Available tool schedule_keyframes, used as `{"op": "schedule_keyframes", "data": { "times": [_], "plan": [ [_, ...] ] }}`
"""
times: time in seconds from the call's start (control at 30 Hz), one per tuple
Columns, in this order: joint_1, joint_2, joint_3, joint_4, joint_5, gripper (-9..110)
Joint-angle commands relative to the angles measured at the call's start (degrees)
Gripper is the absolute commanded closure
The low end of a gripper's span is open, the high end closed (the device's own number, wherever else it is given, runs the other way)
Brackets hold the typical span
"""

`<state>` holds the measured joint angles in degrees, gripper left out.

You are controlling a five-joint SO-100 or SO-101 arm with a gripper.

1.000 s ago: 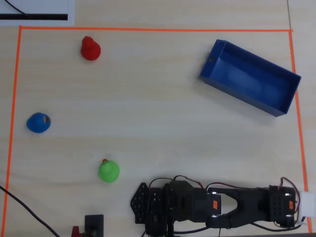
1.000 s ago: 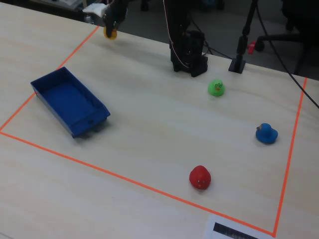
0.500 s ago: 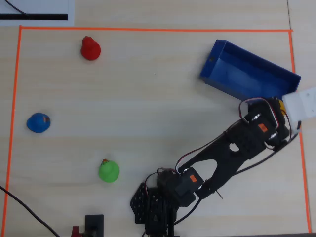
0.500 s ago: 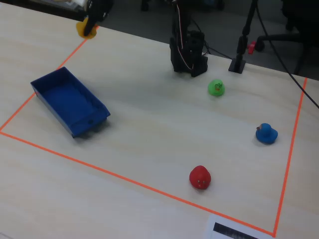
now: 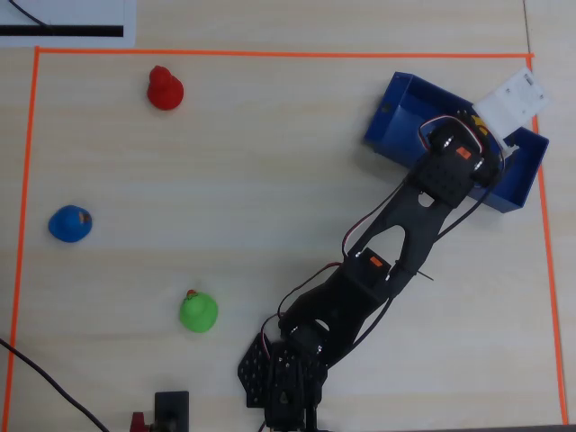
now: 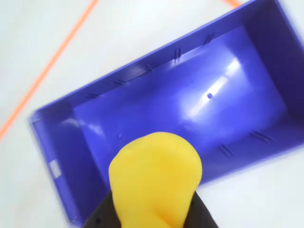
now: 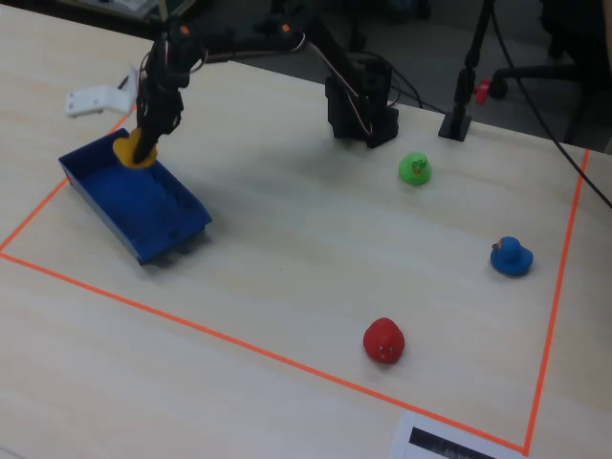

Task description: Grasp yellow duck and put it into box.

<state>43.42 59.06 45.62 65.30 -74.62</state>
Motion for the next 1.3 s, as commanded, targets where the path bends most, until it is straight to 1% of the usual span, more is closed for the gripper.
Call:
{"op": "schedule_keyframes", "data": {
  "times": [0.0, 0.17, 0.3, 0.4, 0.47, 0.57, 0.63, 0.7, 0.77, 0.83, 0.9, 0.97, 1.07, 1.17, 1.23, 1.27],
  "plan": [
    [0.4, -2.4, -2.4, -5.7, -2.0, 101],
    [1.1, -4.3, 7.5, -20.7, -4.0, 94],
    [1.3, -5.8, 9.1, -27.9, -3.8, 85],
    [1.4, -5.9, 8.4, -30.1, -3.3, 81],
    [1.5, -5.7, 8.3, -30.8, -2.7, 75],
    [1.7, -5.5, 7.7, -30.9, -2.5, 74],
    [1.9, -5.4, 7.3, -30.2, -1.8, 71],
    [2.2, -5.4, 6.9, -29.8, -1.9, 71],
    [2.5, -5.4, 5.6, -28.3, -1.8, 73],
    [2.6, -5.3, 1.8, -24.7, -1.5, 78],
    [2.5, -4.9, -5.9, -17.7, 1.0, 87],
    [2.1, -2.3, -11.1, -13.9, 5.6, 94],
    [0.4, 6.8, -12.7, -7.4, 10.5, 101],
    [-3.9, 19.2, -6.6, 1.3, 11.4, 101],
    [-8.4, 29.0, 2.7, 6.4, 10.7, 101],
    [-11.2, 34.4, 9.9, 7.6, 9.8, 101]
  ]
}}
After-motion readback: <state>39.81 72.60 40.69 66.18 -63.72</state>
